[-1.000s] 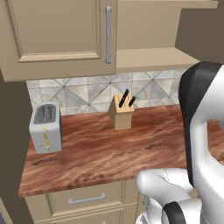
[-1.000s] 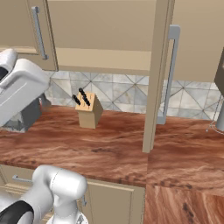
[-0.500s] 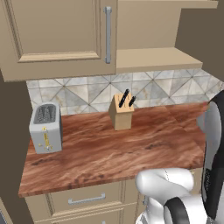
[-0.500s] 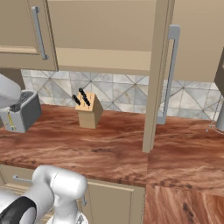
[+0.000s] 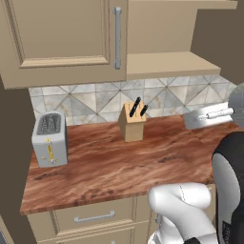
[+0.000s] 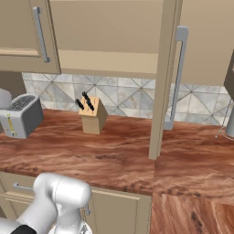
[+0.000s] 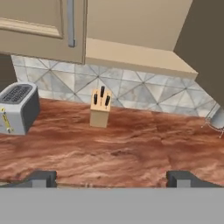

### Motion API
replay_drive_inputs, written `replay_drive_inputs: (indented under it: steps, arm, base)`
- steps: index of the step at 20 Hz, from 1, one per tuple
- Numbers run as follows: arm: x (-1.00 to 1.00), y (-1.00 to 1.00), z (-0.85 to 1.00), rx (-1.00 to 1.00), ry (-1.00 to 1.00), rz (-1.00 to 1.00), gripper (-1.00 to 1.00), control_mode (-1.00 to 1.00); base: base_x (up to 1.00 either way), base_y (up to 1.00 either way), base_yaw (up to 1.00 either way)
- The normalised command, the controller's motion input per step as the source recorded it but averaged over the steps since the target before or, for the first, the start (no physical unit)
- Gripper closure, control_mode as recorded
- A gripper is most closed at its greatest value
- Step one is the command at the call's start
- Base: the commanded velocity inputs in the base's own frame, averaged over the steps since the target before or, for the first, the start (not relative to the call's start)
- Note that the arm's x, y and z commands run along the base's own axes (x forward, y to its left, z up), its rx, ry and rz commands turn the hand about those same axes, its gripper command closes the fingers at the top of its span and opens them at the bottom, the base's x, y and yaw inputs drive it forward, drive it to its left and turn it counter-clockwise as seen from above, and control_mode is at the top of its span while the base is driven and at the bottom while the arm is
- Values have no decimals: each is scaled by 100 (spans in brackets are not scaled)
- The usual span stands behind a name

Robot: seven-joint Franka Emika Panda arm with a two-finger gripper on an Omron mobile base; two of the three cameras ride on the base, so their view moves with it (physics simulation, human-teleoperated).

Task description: Open the cabinet, pick the kettle from the cabinet, and place it in the sink.

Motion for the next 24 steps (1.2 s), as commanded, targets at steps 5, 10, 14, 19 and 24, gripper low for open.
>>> replay_drive_inputs:
  steps: [5, 10, 14, 19, 24]
  arm:
    - [20, 33, 0, 0, -8, 1, -100, -100]
    - [2, 16, 0, 1, -14, 10, -100, -100]
    - [1, 11, 1, 0, -17, 14, -100, -100]
    - [-3, 18, 16, -1, -23, 10, -100, -100]
    - [-3, 14, 33, 0, -24, 1, -100, -100]
  base:
    - [0, 0, 0]
    - [0, 0, 0]
    - [0, 0, 0]
    - [0, 0, 0]
    - [0, 0, 0]
